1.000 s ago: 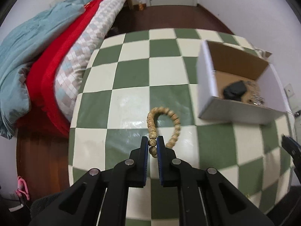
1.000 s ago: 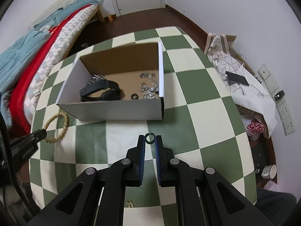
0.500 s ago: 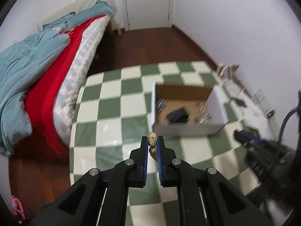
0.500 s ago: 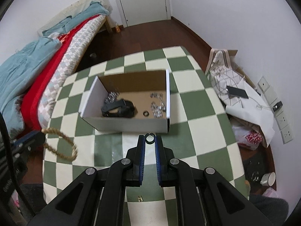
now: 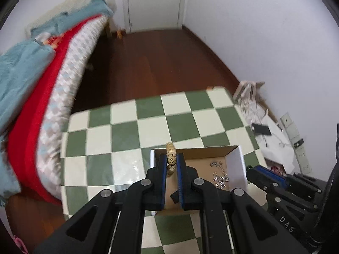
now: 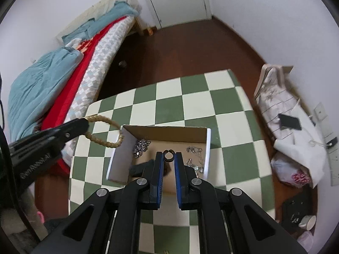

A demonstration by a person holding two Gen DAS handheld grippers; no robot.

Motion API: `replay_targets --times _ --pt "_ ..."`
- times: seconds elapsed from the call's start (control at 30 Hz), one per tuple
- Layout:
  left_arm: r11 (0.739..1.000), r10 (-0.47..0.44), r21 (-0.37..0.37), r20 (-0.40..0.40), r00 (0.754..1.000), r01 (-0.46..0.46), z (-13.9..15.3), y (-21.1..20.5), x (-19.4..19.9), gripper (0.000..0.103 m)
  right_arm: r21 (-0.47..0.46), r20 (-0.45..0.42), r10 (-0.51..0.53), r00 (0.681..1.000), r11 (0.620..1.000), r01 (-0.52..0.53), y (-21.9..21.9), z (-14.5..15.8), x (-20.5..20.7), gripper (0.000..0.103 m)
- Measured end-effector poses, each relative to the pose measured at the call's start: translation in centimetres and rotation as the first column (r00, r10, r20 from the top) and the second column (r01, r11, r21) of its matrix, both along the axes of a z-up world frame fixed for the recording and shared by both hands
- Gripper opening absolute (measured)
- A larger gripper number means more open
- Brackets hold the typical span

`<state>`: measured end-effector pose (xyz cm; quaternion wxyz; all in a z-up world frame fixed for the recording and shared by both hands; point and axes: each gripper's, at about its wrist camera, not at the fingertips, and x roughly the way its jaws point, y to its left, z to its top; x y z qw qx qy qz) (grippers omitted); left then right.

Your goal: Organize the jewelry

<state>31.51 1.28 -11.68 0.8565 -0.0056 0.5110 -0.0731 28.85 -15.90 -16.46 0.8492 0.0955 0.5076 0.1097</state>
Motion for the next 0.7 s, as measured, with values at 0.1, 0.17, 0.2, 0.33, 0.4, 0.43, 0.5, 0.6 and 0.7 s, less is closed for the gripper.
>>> replay_targets --times 0.1,0.17,0.2,0.33,0.4,0.43,0.5,0.6,0.7 --pt "1.0 -0.015 -0.02 -0.065 0.998 0.013 -2.2 -0.1 1.8 0.007 0.009 -0.052 0.016 0.999 1.0 -0.016 0.2 -1.7 2.4 0.011" --pt "1.0 -0.007 -0.024 -0.1 0.995 0.005 -3.3 -0.2 2.6 0.008 0.018 -0.083 0.03 0.996 0.999 -0.028 0.4 -3.0 3.6 0.011" --pt "0.999 0.001 -0.032 -0.122 0.993 -0.005 -4.0 -0.1 3.1 0.011 0.03 -0.103 0.041 0.994 0.999 -0.038 0.4 -3.6 4.2 0.011" --pt "0.999 0.034 -0.021 -0.155 0.987 -0.038 -4.9 -0.1 3.8 0.023 0.102 -0.167 0.05 0.985 0.994 -0.033 0.2 -5.6 6.0 0.012" --pt "0.999 0.052 0.005 -0.141 0.989 -0.052 -4.7 0.0 3.9 0.055 0.105 -0.195 0.046 0.98 0.994 -0.025 0.0 -6.3 6.5 0.023" --pt "0.998 0.067 0.013 -0.124 0.99 -0.066 -4.4 0.2 3.7 0.077 0.106 -0.199 0.04 0.979 0.994 -0.019 -0.2 -6.5 6.5 0.035" --pt "0.996 0.092 0.016 -0.097 0.991 -0.091 -3.9 0.6 3.5 0.082 0.104 -0.196 0.023 0.98 0.995 -0.002 -0.6 -6.4 6.3 0.069" --pt "0.991 0.126 0.059 -0.078 0.989 -0.121 -3.3 1.2 3.2 0.096 0.08 -0.189 -0.005 0.982 0.997 0.02 -1.0 -6.0 5.7 0.069" --pt "0.981 0.151 0.125 -0.04 0.988 -0.145 -2.7 1.5 2.3 0.103 -0.011 -0.171 -0.046 0.984 0.999 0.045 -1.2 -5.3 4.8 0.078"
